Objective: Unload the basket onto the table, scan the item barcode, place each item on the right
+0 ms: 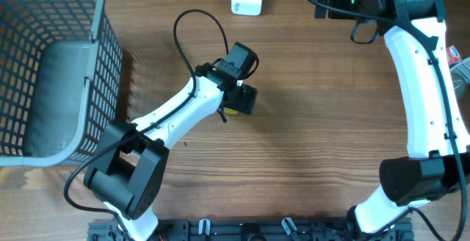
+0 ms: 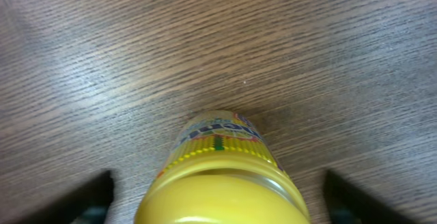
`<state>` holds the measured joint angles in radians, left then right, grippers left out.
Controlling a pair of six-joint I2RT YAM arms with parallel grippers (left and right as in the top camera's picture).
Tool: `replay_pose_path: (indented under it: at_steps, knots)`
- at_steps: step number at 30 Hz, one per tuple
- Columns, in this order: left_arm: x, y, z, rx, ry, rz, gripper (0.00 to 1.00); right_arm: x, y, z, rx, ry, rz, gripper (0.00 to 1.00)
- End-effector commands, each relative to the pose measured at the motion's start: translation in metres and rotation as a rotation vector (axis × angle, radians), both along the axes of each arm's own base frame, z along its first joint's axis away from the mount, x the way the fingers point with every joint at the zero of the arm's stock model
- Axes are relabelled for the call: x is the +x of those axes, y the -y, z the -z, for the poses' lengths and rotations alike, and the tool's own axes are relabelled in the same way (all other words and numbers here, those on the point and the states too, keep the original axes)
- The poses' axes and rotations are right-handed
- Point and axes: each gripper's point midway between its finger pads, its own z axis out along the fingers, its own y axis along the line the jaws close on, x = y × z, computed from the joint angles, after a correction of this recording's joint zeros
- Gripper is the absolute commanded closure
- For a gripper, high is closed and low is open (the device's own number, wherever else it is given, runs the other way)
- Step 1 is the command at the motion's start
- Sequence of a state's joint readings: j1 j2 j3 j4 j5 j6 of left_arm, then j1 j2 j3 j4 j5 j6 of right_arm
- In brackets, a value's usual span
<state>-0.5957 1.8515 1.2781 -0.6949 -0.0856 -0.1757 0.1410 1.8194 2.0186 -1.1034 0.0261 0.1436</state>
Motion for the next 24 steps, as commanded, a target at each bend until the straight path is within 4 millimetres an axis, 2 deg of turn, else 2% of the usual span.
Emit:
replay_pose_path:
  at_steps: [1,5,7,12,15,19,22,24]
  knots:
    - [0.001,-0.004,0.004,0.039,0.010,0.032,0.00,0.001,-0.005,0.004,0.001,-0.010,-0.023,0.00]
    - [0.001,-0.004,0.003,0.033,0.011,0.017,0.00,0.001,-0.005,0.004,0.001,-0.010,-0.024,0.00]
    - [0.004,-0.002,-0.006,-0.005,0.030,-0.047,0.00,0.001,-0.005,0.004,0.001,-0.010,-0.024,0.00]
    - [0.012,0.010,-0.064,-0.135,0.162,-0.077,0.00,0.001,-0.005,0.004,0.001,-0.009,-0.024,0.00]
    - [0.008,0.018,-0.102,-0.239,0.217,-0.056,0.00,0.001,-0.005,0.004,0.001,-0.010,-0.024,0.00]
    - [0.004,0.016,-0.140,-0.302,0.292,-0.053,0.00,0.000,-0.005,0.005,0.003,-0.015,-0.026,0.00]
    - [-0.001,0.010,-0.181,-0.365,0.383,-0.066,0.00,-0.004,-0.026,0.004,0.098,-0.027,-0.099,0.00]
    - [-0.003,-0.004,-0.206,-0.383,0.456,-0.133,0.00,-0.009,-0.038,0.008,0.190,-0.070,-0.095,0.00]
